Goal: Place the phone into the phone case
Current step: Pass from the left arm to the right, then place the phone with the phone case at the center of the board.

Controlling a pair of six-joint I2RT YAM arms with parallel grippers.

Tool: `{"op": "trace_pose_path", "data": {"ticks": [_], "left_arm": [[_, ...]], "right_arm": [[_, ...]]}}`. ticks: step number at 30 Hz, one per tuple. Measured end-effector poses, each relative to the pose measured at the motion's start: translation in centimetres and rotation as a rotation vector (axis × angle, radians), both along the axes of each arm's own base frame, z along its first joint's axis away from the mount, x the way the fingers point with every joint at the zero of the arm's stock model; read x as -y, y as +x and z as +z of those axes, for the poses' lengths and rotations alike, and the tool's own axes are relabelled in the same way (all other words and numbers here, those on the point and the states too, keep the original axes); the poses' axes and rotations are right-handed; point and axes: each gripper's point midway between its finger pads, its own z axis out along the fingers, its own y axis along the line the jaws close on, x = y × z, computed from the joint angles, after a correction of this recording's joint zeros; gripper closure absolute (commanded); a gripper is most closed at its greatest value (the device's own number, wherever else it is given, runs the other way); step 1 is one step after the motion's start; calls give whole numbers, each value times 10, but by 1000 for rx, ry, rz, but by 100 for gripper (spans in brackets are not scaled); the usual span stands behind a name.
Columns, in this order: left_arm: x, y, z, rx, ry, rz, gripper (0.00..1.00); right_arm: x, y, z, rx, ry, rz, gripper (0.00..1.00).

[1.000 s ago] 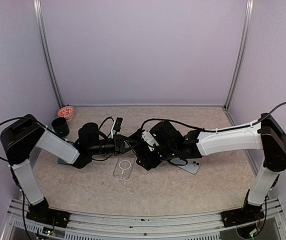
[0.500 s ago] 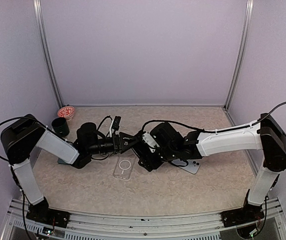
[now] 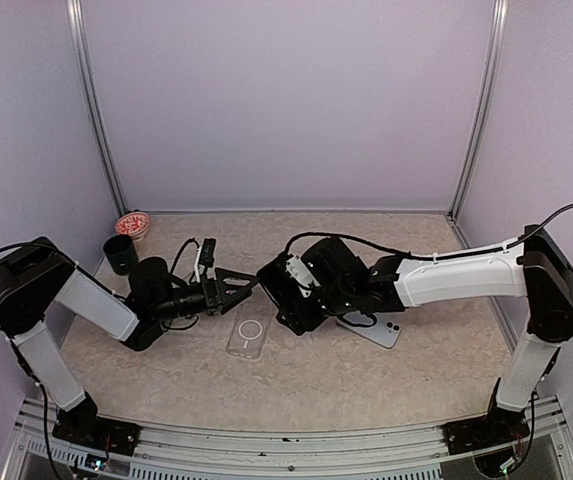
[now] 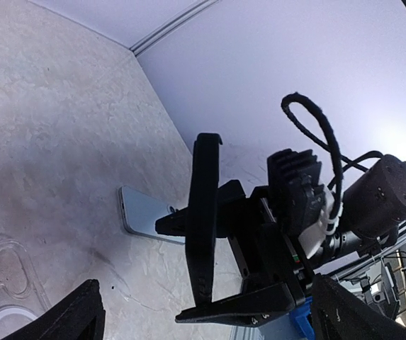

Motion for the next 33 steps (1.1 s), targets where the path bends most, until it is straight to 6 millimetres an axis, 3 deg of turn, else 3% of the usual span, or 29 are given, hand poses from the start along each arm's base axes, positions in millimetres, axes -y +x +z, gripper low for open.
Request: {"op": "trace_pose_path", "data": {"ticks": [7,17,26,33], "left_arm": [[-22,0,13,44,-30,77,1],[-43,-6,8,37,-24,160,1],[-55,-14,22,78,-40,204,1],[-61,-21,37,120,-42,230,1]], "right_arm": [[1,36,20,23,38,-57,33],[-4,128,41,29,93,-210,33],[-3,221,33,37,140,-355,33],[2,253,2,21,149,-408,31]]}}
